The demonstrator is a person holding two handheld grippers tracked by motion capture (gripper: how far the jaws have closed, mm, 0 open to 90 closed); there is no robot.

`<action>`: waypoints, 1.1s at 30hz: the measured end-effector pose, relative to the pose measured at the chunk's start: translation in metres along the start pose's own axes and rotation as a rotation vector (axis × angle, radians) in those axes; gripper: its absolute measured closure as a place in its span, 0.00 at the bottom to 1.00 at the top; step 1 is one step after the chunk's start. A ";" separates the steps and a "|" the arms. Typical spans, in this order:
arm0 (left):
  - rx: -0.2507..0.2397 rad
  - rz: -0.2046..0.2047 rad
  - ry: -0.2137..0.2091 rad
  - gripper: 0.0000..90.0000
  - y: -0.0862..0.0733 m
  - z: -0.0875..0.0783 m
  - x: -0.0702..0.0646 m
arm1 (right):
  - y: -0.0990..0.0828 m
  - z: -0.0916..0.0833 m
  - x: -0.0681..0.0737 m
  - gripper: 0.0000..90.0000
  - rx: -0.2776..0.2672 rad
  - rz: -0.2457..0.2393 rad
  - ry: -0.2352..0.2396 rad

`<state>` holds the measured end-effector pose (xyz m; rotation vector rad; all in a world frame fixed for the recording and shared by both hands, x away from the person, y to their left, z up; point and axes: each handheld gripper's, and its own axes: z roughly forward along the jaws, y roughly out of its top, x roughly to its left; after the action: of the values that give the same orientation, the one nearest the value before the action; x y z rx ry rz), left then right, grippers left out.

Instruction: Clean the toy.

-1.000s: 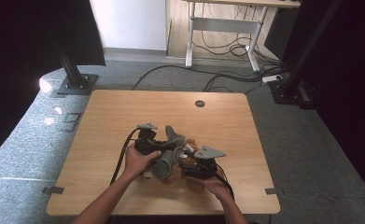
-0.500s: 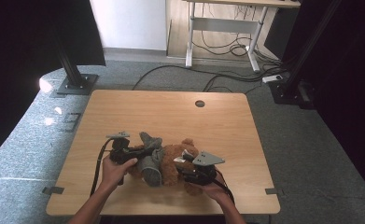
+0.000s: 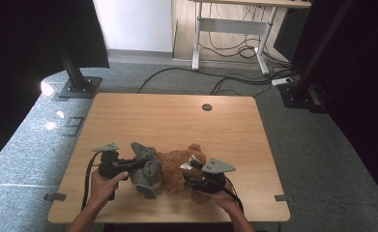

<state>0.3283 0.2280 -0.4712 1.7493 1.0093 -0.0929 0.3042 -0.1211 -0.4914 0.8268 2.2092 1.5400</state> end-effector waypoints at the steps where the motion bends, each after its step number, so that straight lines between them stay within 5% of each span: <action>1: -0.001 -0.006 -0.003 0.84 -0.002 0.002 0.001 | 0.002 -0.003 0.000 0.45 -0.005 0.005 -0.005; 6: -0.007 -0.035 -0.038 0.85 -0.007 0.004 0.007 | -0.002 -0.018 -0.004 0.29 0.048 0.034 -0.090; 9: -0.009 -0.046 -0.052 0.85 -0.009 0.004 0.009 | -0.015 -0.015 -0.012 0.26 0.119 0.080 -0.083; 12: -0.009 -0.039 -0.047 0.85 -0.010 0.006 0.008 | -0.020 -0.006 -0.011 0.37 0.136 0.090 -0.021; 18: -0.024 -0.023 -0.038 0.85 -0.011 0.013 0.009 | -0.019 0.006 -0.013 0.63 0.135 0.097 -0.090; 23: -0.033 0.003 -0.035 0.86 -0.011 0.026 0.005 | -0.018 0.013 -0.020 0.67 0.112 0.049 -0.186; 33: -0.048 0.055 0.034 0.86 0.015 0.067 0.010 | -0.013 0.029 -0.054 0.68 0.066 0.072 -0.332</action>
<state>0.3705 0.1785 -0.4943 1.7390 0.9796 -0.0035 0.3586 -0.1366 -0.5176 1.1045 2.0150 1.2578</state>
